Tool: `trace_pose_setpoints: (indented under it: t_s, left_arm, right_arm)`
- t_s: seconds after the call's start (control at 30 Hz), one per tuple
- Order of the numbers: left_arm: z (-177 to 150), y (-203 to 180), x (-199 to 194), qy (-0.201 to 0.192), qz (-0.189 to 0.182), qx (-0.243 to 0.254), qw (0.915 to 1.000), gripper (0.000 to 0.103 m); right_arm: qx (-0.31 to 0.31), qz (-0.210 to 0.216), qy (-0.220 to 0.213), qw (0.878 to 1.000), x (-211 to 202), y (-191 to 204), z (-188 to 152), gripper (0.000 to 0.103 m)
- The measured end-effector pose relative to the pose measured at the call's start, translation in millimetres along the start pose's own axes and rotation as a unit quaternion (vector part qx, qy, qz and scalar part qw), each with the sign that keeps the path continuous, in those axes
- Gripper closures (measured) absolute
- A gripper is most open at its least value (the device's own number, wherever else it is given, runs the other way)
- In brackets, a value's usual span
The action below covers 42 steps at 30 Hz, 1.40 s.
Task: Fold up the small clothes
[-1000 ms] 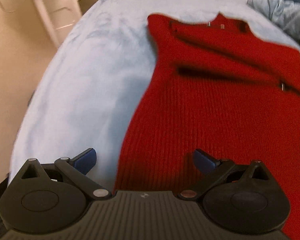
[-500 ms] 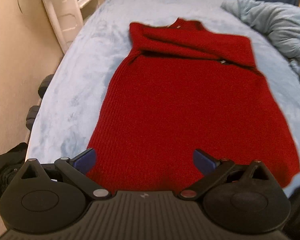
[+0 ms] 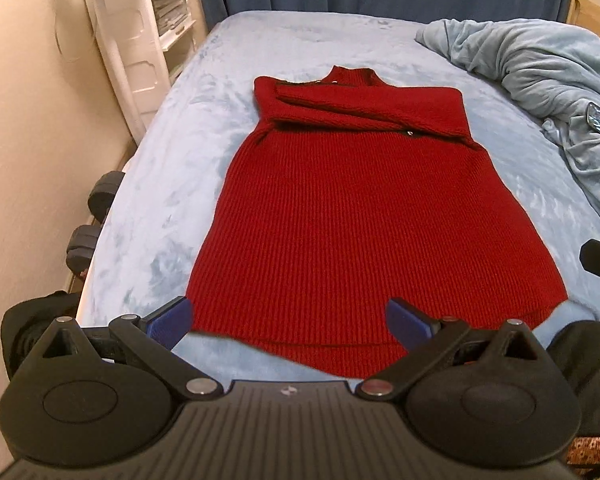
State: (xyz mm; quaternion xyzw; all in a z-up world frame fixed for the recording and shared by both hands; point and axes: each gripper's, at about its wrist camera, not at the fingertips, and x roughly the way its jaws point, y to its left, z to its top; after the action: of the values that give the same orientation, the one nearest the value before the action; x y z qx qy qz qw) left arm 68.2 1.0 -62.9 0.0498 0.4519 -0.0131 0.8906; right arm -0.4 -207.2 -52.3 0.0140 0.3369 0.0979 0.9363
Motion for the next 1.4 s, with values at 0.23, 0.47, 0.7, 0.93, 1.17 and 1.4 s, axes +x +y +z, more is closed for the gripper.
trace_pose_setpoints:
  t_s: [0.23,0.47,0.7,0.93,1.17,1.4]
  left_arm:
    - [-6.0,5.6,-1.0,0.003,0.0,-0.002,1.0,0.0]
    - [-4.7,5.6,12.0,0.015,0.0,0.0,0.9999,0.0]
    - [0.7,4.1,39.5,0.04,0.003,0.005,0.9992,0.0]
    - [13.0,17.1,93.2,0.073,-0.001,0.003,0.9973,0.0]
    - [34.0,64.9,177.8,0.066,0.022,0.035,0.997,0.0]
    - [40.1,90.6,234.5,0.111,-0.006,0.034,0.9933,0.0]
  right_arm:
    - [-0.007,-0.004,0.001,1.0,-3.1,6.5,-4.2,0.017]
    - [-0.002,-0.01,0.019,1.0,10.3,5.8,-7.3,0.017]
    - [0.014,-0.019,0.047,0.999,35.2,-5.3,-12.3,0.017]
    - [0.023,-0.039,0.076,0.996,76.8,-30.7,-16.0,0.017]
    - [0.117,-0.109,0.134,0.978,153.6,-132.7,-26.3,0.017]
    - [0.168,-0.111,0.195,0.96,203.8,-191.4,-51.1,0.017]
